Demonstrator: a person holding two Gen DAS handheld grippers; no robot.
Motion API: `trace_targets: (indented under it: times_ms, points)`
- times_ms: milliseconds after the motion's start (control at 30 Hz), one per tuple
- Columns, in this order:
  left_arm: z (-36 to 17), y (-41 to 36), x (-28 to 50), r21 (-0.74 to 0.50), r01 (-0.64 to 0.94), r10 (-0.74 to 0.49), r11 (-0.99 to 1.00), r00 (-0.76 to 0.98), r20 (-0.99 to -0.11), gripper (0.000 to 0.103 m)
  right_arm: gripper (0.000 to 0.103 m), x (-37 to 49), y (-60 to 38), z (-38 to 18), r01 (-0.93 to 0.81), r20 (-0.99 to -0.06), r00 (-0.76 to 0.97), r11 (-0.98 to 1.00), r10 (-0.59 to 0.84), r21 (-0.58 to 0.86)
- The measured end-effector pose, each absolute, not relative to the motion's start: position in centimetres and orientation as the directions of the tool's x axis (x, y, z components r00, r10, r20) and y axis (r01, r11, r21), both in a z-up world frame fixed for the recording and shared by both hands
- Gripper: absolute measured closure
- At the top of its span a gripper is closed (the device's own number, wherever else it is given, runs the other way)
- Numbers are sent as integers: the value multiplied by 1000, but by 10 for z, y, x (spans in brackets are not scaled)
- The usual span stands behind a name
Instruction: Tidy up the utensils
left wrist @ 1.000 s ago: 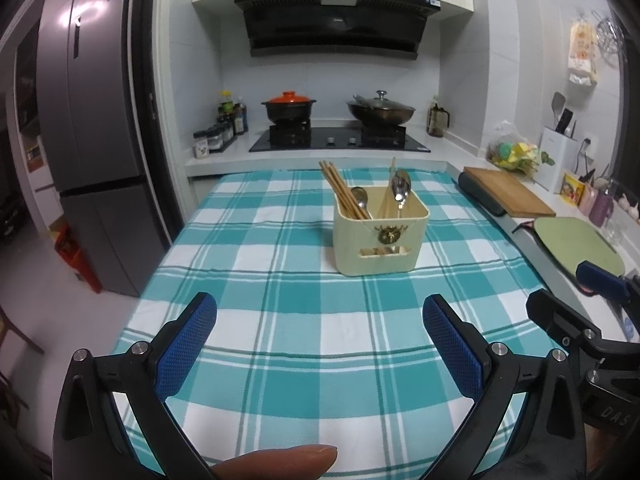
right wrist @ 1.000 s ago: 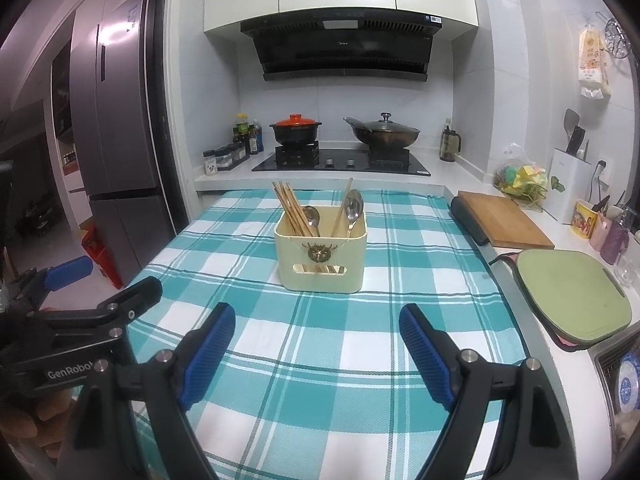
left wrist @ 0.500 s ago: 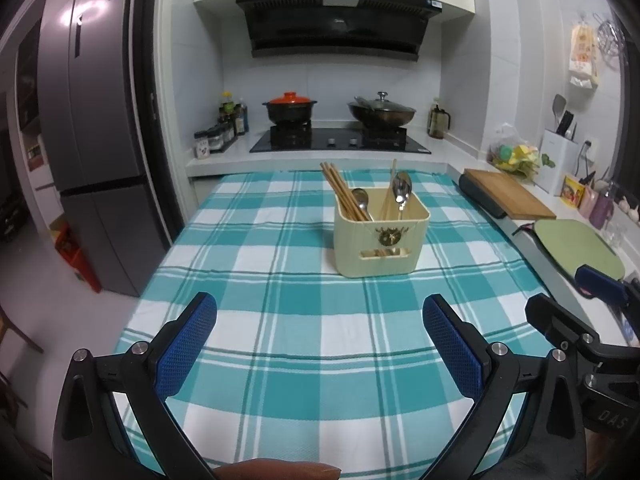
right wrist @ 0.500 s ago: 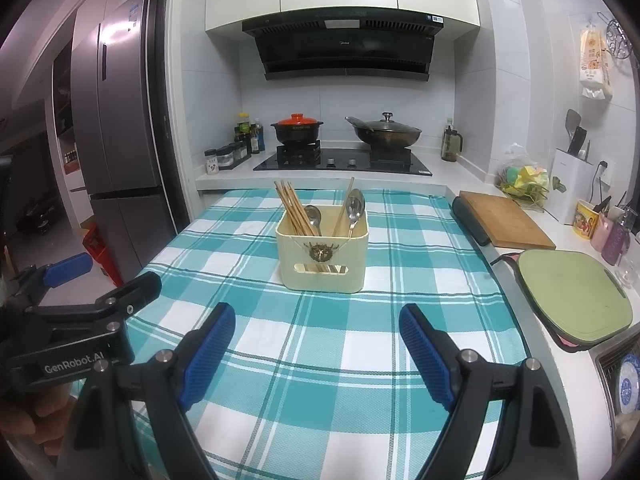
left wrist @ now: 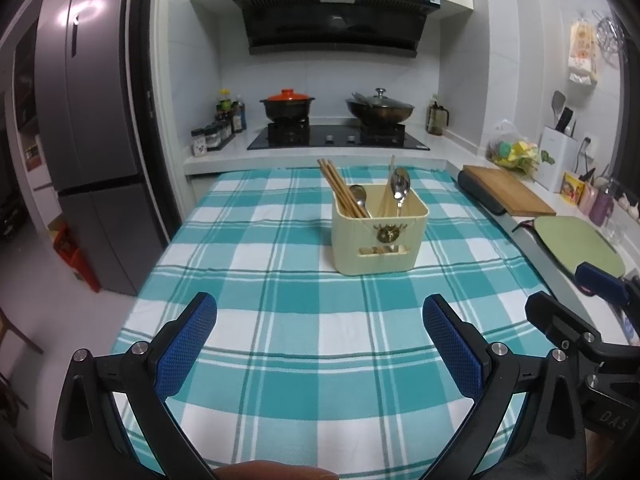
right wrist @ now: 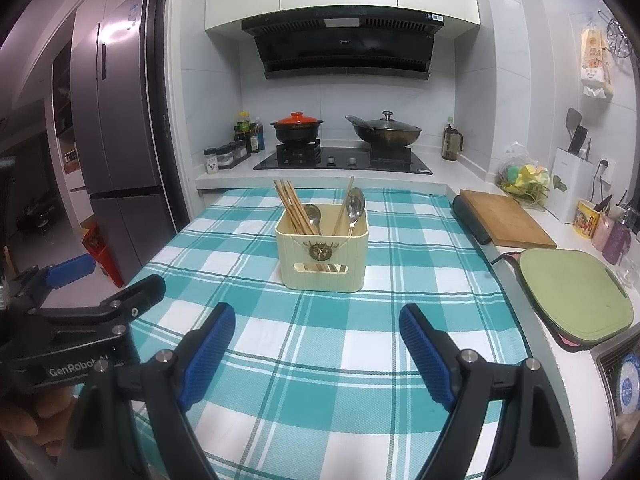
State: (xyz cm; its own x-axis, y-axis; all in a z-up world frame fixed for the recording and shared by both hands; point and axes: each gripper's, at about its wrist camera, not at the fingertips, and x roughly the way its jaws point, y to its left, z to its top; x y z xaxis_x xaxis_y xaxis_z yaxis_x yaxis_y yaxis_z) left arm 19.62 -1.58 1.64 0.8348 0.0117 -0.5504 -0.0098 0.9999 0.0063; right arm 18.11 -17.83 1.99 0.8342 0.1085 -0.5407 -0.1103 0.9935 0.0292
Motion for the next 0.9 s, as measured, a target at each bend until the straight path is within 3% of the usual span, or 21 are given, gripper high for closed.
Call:
trace_targets:
  times_ms: [900]
  points:
    - [11,-20,204,3,-8,8,1000,830,-557,0,17,187,-187,15,-110,-552,827,993,108,29]
